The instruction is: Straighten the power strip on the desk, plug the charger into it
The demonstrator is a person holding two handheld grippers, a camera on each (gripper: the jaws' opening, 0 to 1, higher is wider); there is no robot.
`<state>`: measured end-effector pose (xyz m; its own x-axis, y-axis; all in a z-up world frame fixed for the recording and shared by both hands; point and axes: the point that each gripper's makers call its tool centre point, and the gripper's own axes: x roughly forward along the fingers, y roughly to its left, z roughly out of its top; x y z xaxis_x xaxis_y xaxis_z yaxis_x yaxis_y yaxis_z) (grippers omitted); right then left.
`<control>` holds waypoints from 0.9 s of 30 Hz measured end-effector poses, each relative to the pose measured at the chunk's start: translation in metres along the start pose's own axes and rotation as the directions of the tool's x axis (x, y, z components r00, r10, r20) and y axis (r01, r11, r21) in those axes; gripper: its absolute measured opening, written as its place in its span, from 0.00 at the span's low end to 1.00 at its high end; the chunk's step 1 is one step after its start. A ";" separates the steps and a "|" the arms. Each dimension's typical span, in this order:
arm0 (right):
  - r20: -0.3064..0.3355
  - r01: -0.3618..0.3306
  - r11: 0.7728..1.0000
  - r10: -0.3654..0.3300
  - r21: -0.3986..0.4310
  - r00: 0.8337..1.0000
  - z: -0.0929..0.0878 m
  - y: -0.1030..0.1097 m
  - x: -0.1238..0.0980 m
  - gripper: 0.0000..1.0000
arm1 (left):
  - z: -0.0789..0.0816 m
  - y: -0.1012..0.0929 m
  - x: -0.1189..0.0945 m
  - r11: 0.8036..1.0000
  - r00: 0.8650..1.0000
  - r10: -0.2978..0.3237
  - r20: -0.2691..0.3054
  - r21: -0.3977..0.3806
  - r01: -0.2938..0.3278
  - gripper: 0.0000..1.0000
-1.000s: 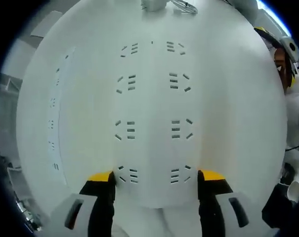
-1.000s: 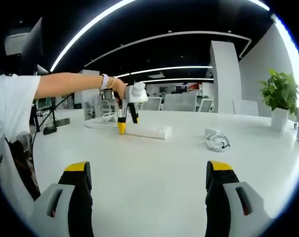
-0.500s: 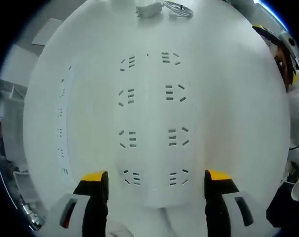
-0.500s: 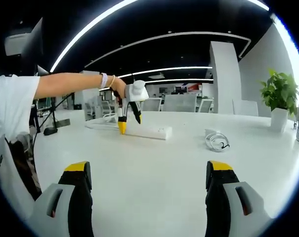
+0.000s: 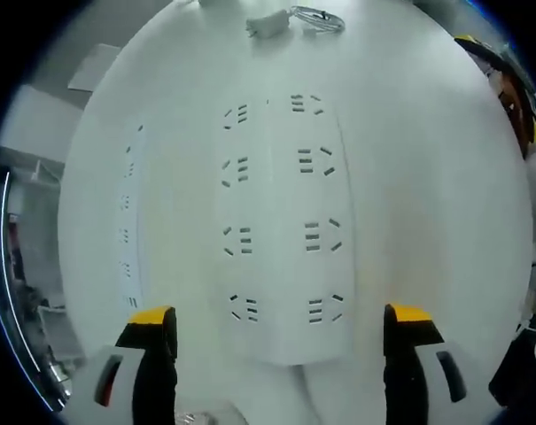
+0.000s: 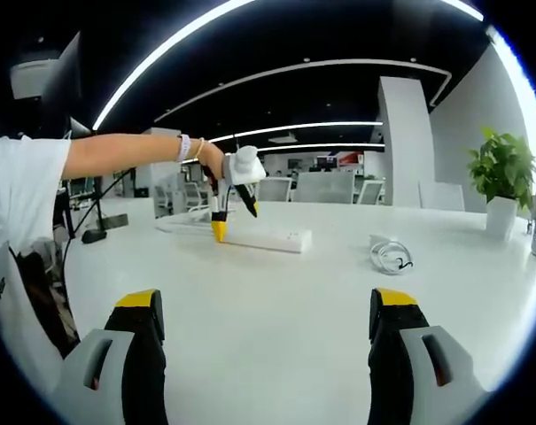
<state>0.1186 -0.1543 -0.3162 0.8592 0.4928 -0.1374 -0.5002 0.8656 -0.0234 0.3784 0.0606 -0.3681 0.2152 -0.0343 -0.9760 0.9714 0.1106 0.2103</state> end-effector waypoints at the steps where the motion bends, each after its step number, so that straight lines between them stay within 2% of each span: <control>1: 0.002 -0.003 1.000 0.003 -0.001 1.000 0.001 0.001 0.000 0.96 | 0.000 0.000 -0.001 1.000 1.000 0.004 0.007 -0.005 -0.004 0.99; 6: 0.003 -0.014 1.000 0.014 -0.006 1.000 0.002 0.006 0.001 0.96 | 0.001 0.000 -0.006 0.999 0.998 0.041 0.037 0.000 -0.041 0.99; 10: 0.002 -0.019 1.000 0.019 -0.007 1.000 0.002 0.008 0.001 0.96 | -0.006 0.004 -0.013 0.993 0.994 0.111 0.021 0.031 -0.111 0.99; 13: 0.002 -0.026 1.000 0.026 -0.008 1.000 0.002 0.010 0.002 0.96 | -0.004 0.006 -0.019 0.987 0.987 0.152 0.043 0.038 -0.154 0.99; 20: 0.004 -0.047 0.999 0.047 -0.011 0.999 0.002 0.017 0.003 0.96 | 0.003 0.004 -0.032 0.965 0.963 0.249 0.108 0.052 -0.255 0.99; 22: 0.005 -0.053 0.999 0.053 -0.012 0.999 0.003 0.019 0.003 0.96 | 0.004 0.004 -0.036 0.957 0.950 0.282 0.137 0.033 -0.289 0.99; 25: 0.011 -0.056 0.998 0.056 -0.012 0.998 0.004 0.020 0.003 0.96 | 0.004 0.000 -0.040 0.953 0.939 0.295 0.177 0.017 -0.302 0.99; 27: 0.017 -0.057 0.998 0.057 -0.010 0.998 0.005 0.020 0.002 0.96 | 0.004 0.002 -0.044 0.943 0.922 0.324 0.212 -0.002 -0.331 0.99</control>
<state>0.1108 -0.1350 -0.3118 0.8308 0.5431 -0.1220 -0.5496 0.8350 -0.0254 0.3709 0.0579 -0.3248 0.5348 -0.2067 -0.8193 0.8449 0.1179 0.5218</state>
